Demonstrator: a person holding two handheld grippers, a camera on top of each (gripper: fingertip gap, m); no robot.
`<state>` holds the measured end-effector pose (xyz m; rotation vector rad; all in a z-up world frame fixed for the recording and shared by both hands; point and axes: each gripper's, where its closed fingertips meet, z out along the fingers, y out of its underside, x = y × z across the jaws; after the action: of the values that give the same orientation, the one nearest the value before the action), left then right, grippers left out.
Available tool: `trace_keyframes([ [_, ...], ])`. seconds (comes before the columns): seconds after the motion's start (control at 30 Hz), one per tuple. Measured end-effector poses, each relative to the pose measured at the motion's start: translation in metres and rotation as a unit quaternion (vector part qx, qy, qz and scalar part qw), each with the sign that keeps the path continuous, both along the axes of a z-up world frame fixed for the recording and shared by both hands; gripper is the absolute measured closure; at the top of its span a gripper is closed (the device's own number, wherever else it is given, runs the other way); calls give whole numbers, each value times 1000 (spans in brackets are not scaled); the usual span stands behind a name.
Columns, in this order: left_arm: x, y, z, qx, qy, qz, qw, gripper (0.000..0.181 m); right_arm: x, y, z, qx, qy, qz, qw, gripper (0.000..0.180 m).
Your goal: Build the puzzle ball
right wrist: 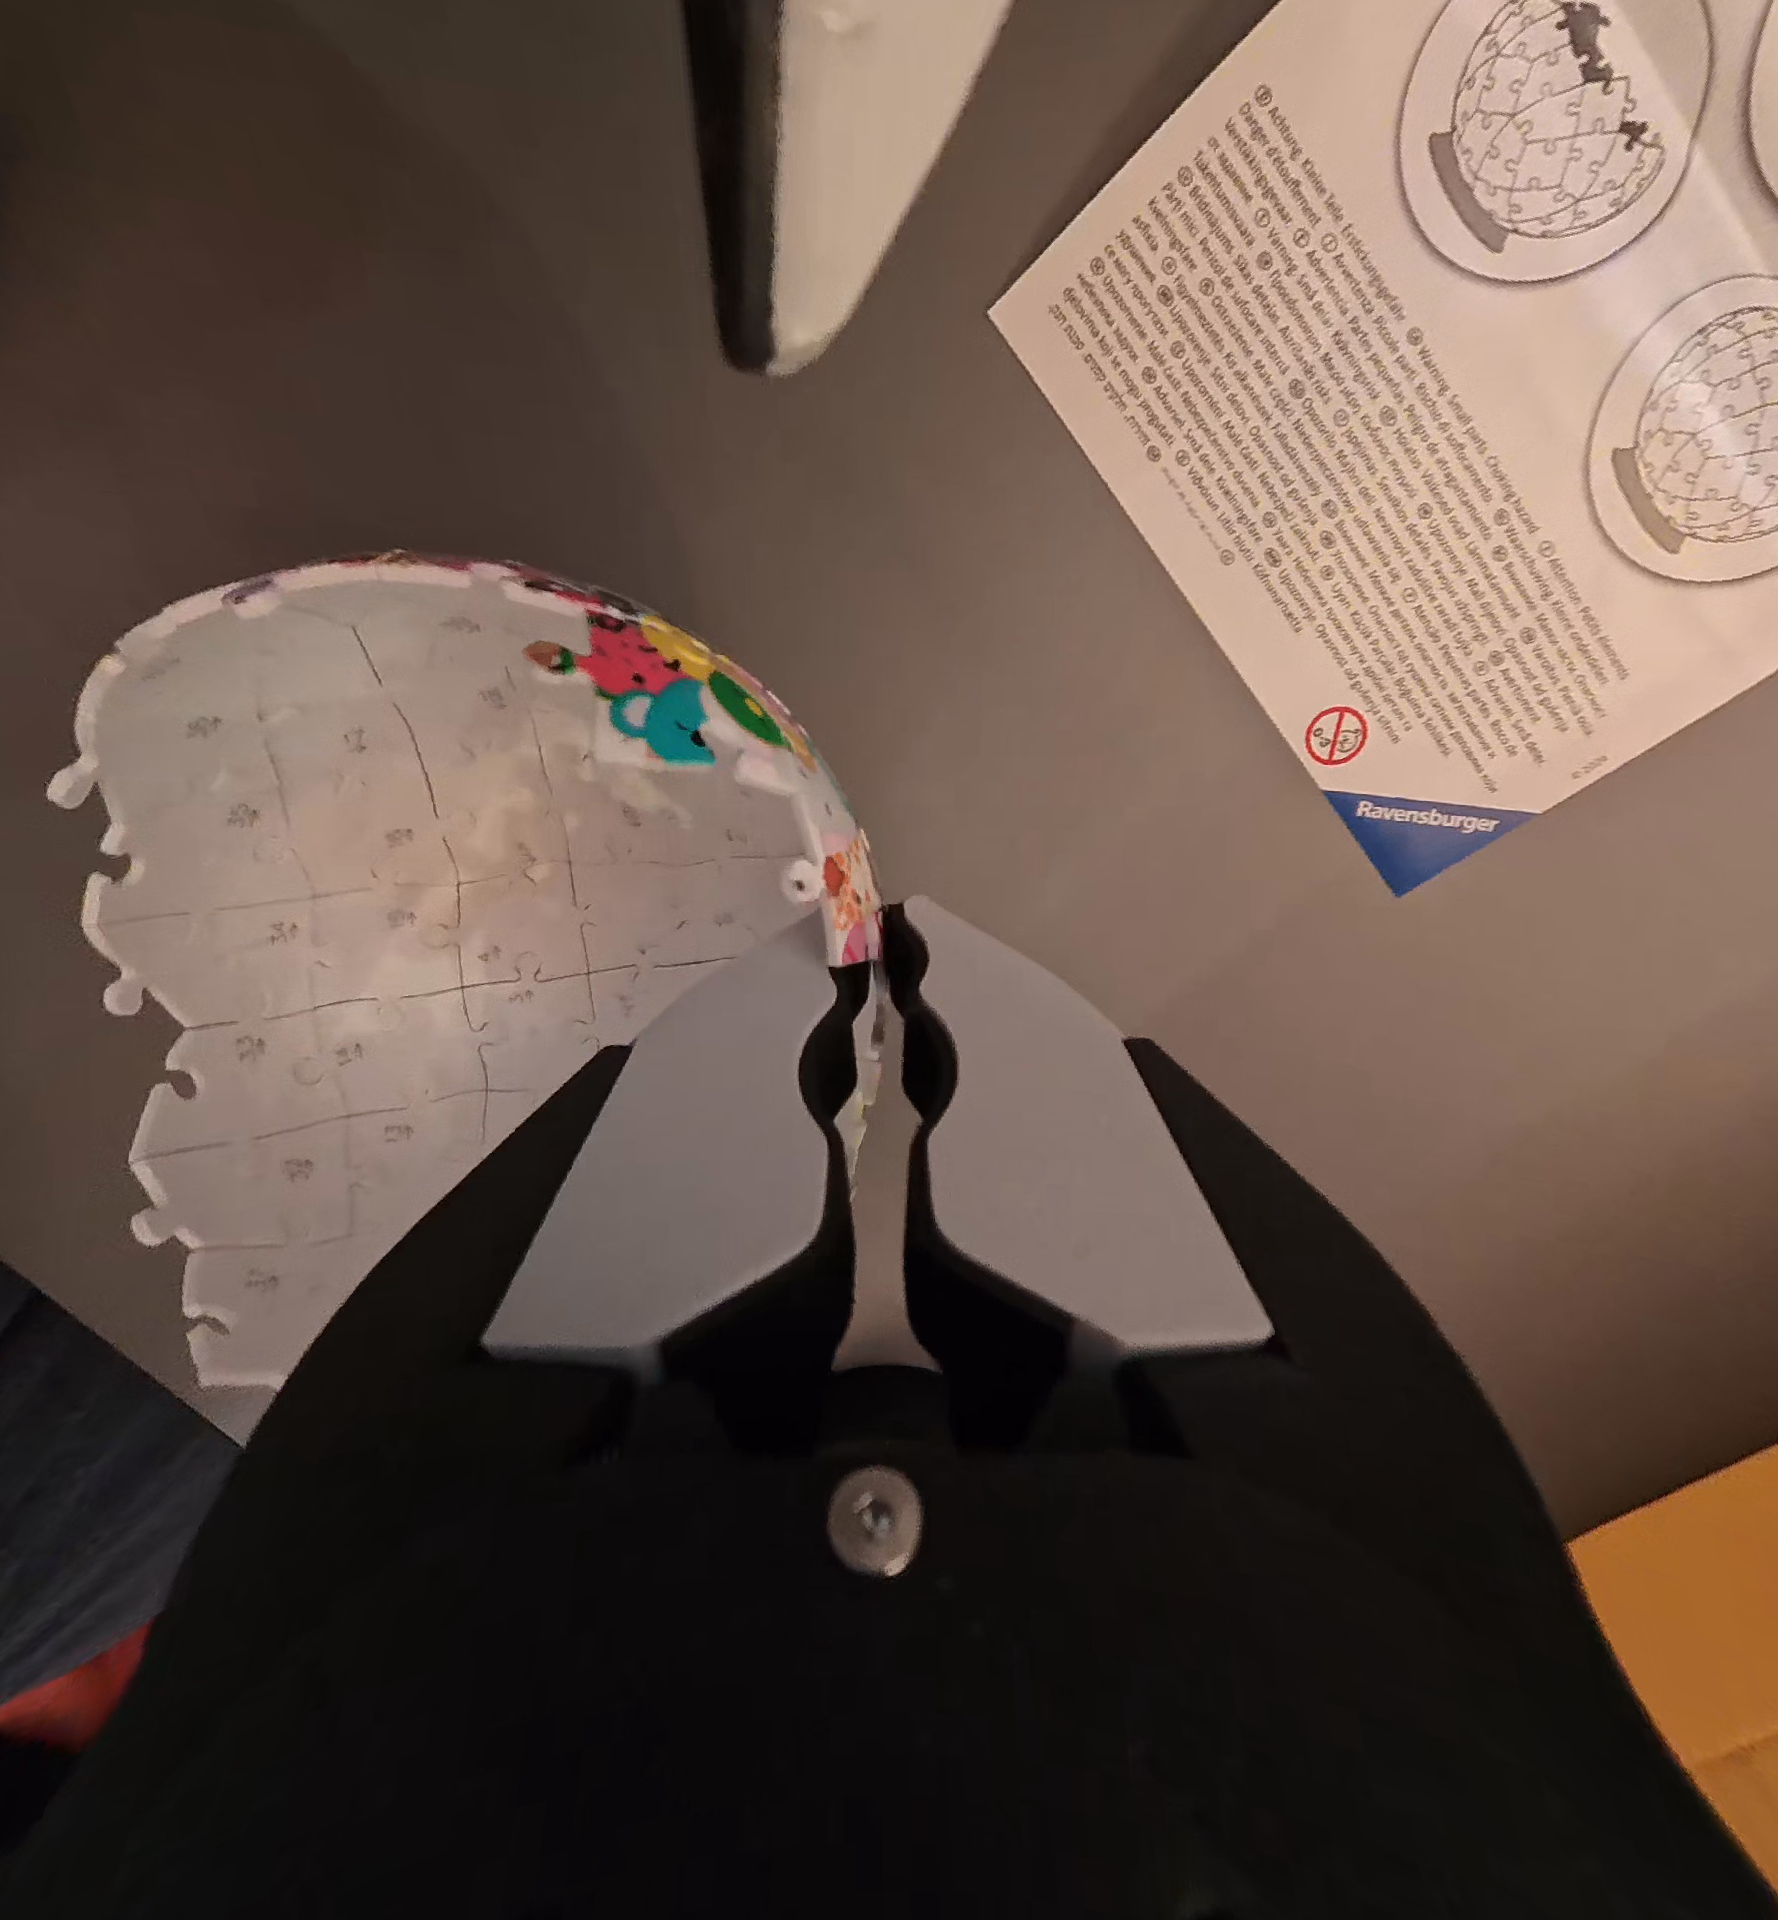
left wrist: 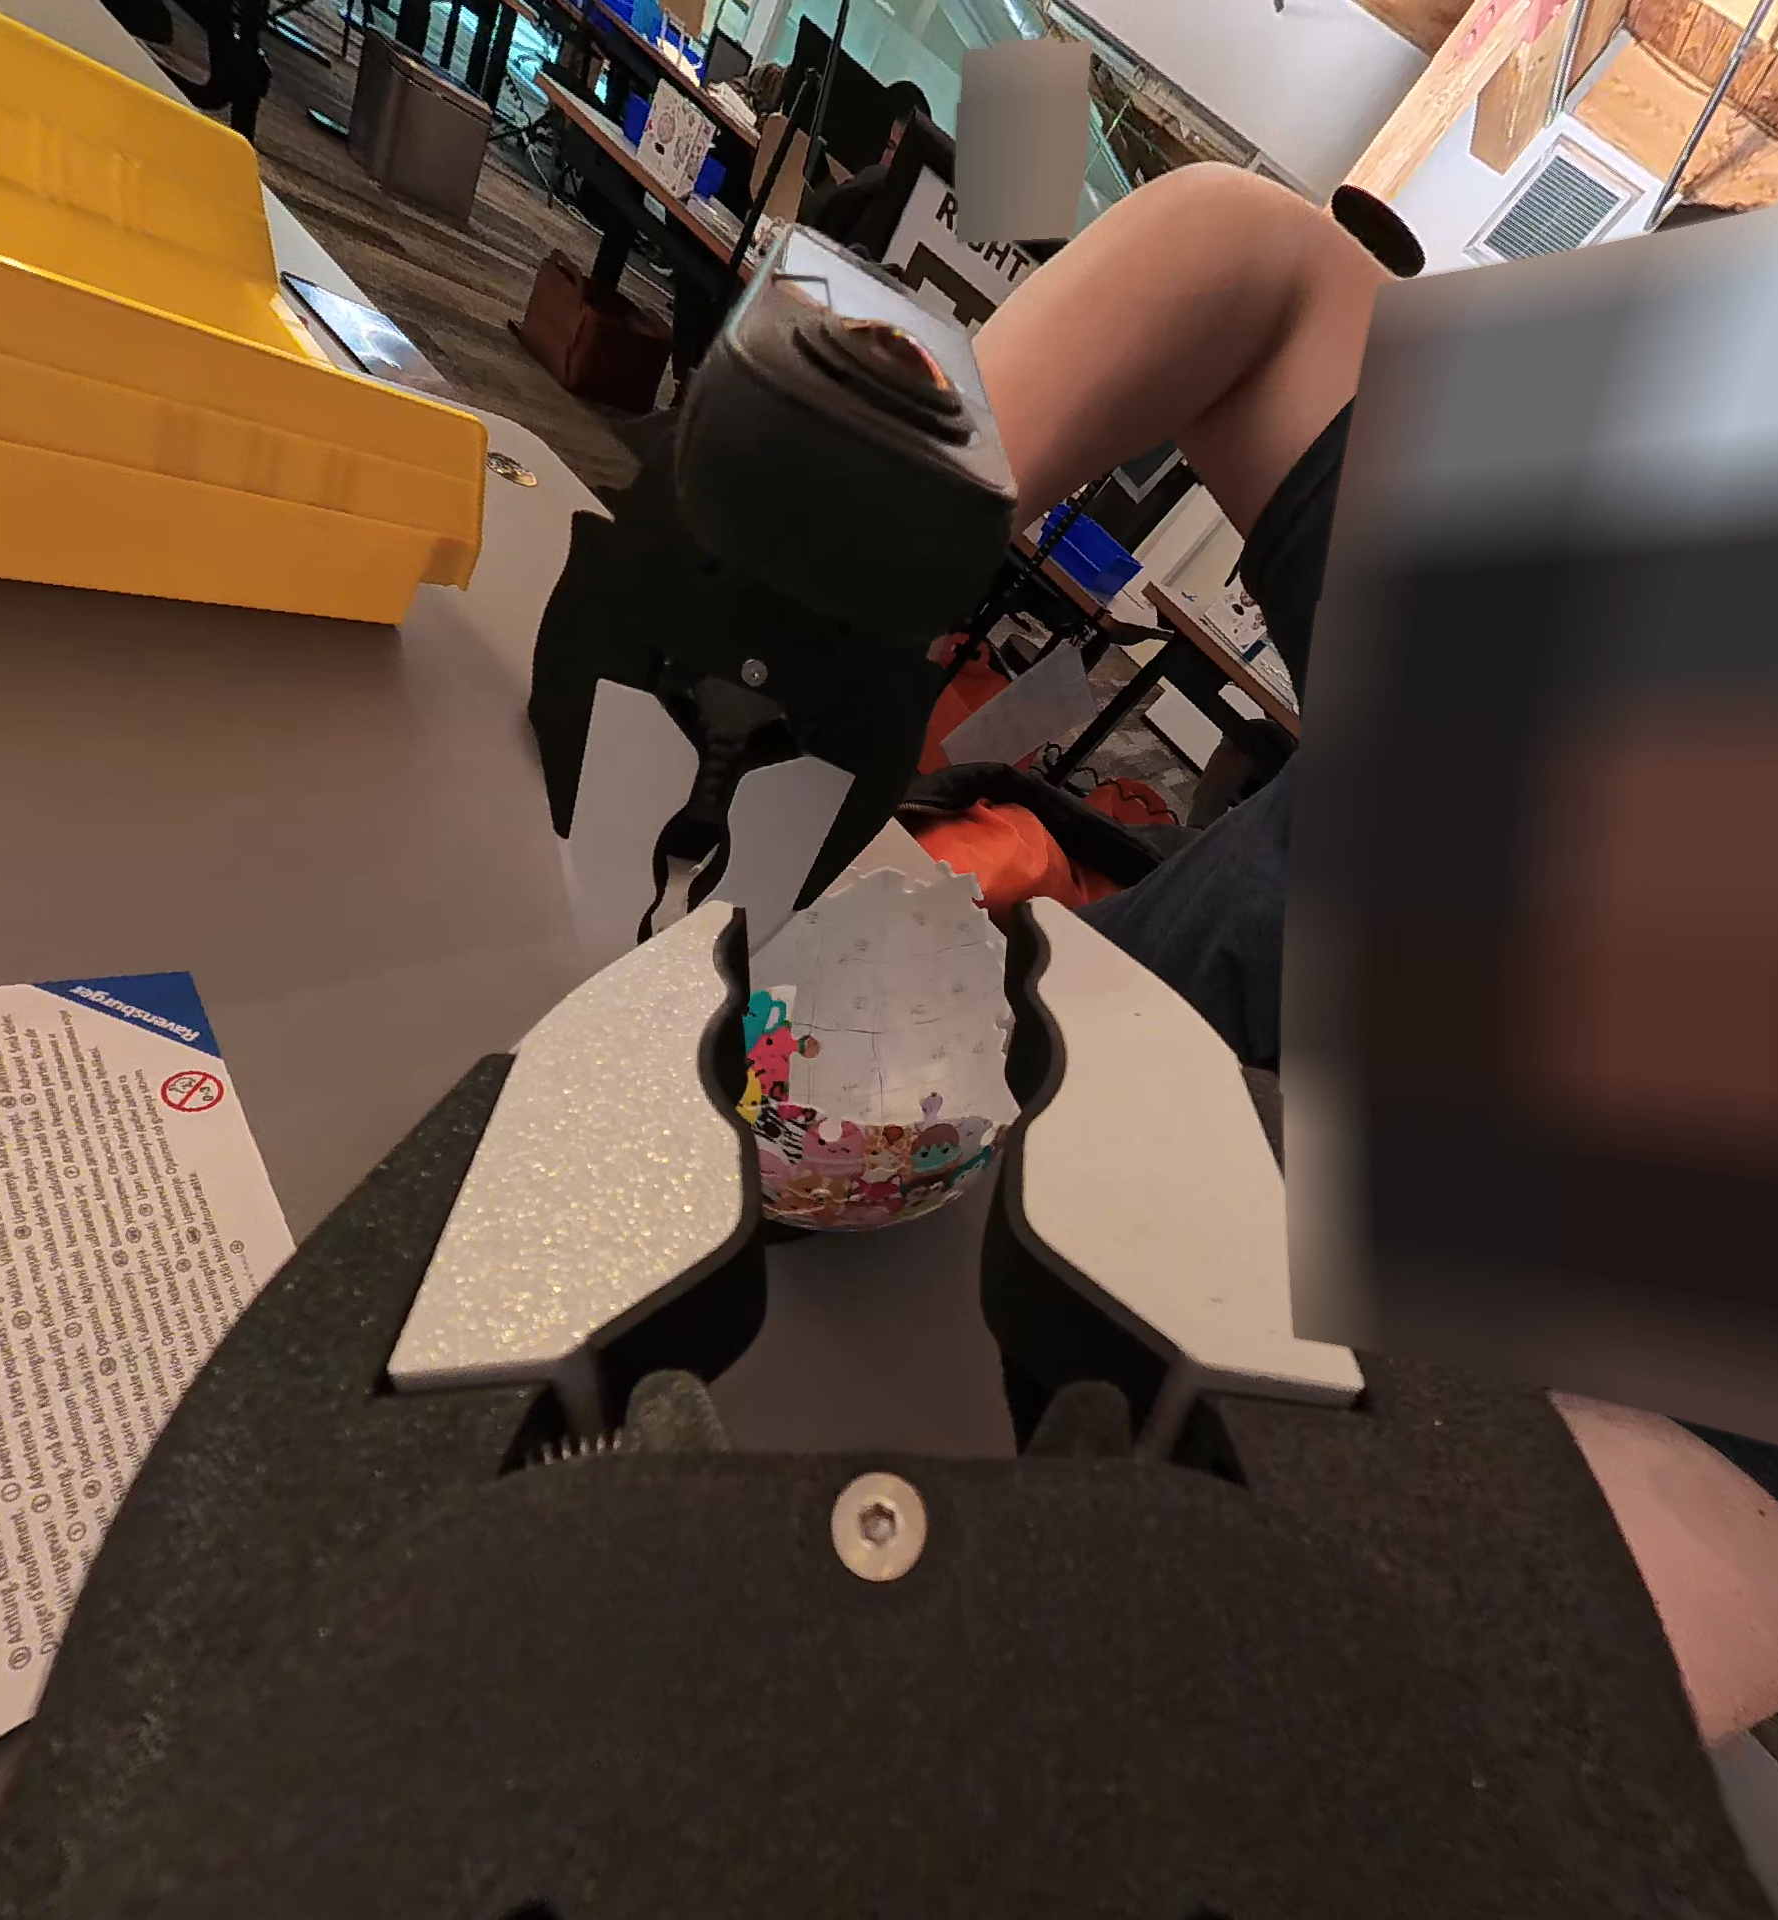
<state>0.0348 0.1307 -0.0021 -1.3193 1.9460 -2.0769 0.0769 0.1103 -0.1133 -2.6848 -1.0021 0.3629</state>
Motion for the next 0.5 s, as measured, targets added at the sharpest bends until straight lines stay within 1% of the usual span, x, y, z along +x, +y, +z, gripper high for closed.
trace_keyframes([
  [0.07, 0, 0, -1, 0, 1, 0, 1000, 134, 0, -1, 1, -3, 3, 0, 1000, 174],
  [0.13, 1, 0, -1, 0, 2, -1, 1000, 134, 4, -2, -1, -6, -12, 1, 1000, 158],
  [0.17, 1, 0, -1, 0, 3, -1, 1000, 134, 7, -3, -3, -11, -20, 0, 1000, 156],
  [0.3, 1, -1, -2, 1, 5, -1, 1000, 134, 10, -9, -9, -32, -30, -1, 999, 157],
  [0.43, 1, 0, -3, 0, 5, 0, 1000, 134, 7, -11, -10, -41, -16, 0, 999, 173],
  [0.5, 2, 0, -4, 1, 7, 0, 1000, 134, 6, -10, -9, -42, -7, 0, 999, 173],
])
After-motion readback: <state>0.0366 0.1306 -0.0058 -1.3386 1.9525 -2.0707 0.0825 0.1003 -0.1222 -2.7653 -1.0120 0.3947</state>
